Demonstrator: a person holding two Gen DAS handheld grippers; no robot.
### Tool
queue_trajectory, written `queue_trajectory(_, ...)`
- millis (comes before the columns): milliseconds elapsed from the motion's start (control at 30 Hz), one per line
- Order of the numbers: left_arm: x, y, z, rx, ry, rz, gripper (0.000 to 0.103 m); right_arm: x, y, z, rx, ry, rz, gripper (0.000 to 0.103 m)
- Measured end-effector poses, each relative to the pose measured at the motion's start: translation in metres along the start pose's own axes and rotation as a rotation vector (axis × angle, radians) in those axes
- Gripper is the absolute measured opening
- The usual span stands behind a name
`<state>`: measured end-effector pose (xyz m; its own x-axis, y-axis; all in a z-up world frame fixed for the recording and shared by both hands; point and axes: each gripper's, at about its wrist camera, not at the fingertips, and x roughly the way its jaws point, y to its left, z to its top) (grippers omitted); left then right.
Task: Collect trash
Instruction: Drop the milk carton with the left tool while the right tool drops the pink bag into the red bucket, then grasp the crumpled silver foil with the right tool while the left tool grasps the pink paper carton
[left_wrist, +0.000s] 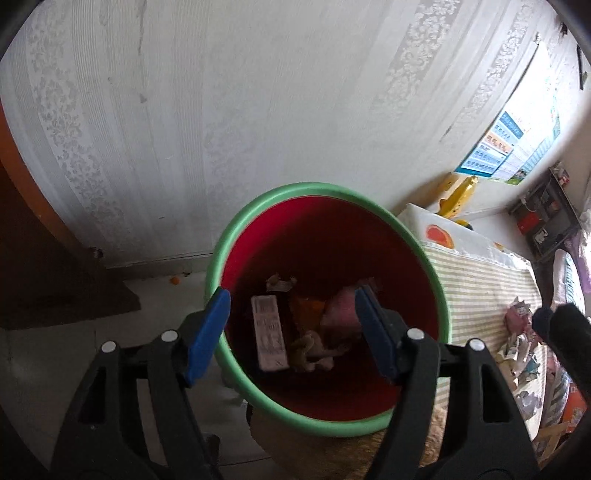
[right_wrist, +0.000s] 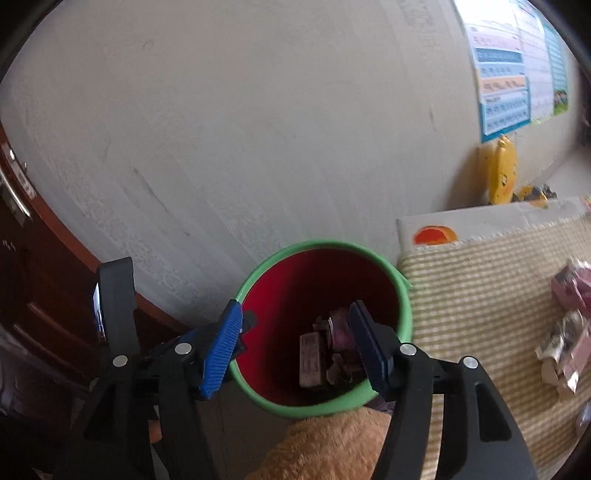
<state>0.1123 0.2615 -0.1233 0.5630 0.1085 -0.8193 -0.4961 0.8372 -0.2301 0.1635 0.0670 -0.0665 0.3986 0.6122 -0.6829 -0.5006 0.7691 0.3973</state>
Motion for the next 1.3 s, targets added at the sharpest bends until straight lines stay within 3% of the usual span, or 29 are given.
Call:
queue_trajectory(233,-0.009,-0.035,-0.007,0.086,-0.005,-0.041,0.067,-0.057,-0.075,-0.033,0.102,-0.052,-0.223,0.065)
queue_trajectory(333,-0.016,-0.054,-0.014,0.132,-0.011,-0.061,0.067,-0.091,-0.119,-0.058,0.173,-0.076,-0.362,0.073)
queue_trajectory(433,-0.024,-0.077,-0.022,0.189,-0.010,-0.090,0.069,-0.123,-0.164,-0.086,0.276,-0.092,-0.485,0.075)
queue_trajectory(600,-0.038,-0.116,-0.037,0.288,-0.017,-0.130,0.072,-0.165,-0.223,-0.125,0.459,-0.116,-0.566,0.075)
queue_trajectory(767,-0.043,-0.150,-0.058,0.368,0.011,-0.167,0.072,-0.176,-0.250,-0.138,0.558,-0.121,-0.544,0.075)
queue_trajectory(1100,-0.053,-0.190,-0.090,0.484,0.042,-0.194,0.075,-0.138,-0.282,-0.125,0.630,-0.079,-0.464,0.075)
queue_trajectory(1200,-0.050,-0.197,-0.094,0.495,0.056,-0.193,0.075,-0.132,-0.286,-0.126,0.612,-0.063,-0.430,0.056)
queue_trajectory(1267,-0.048,-0.204,-0.098,0.509,0.055,-0.193,0.075,-0.139,-0.277,-0.125,0.573,-0.069,-0.451,0.038)
queue_trajectory(1300,-0.045,-0.208,-0.099,0.514,0.054,-0.195,0.075,-0.140,-0.274,-0.125,0.565,-0.069,-0.442,0.038)
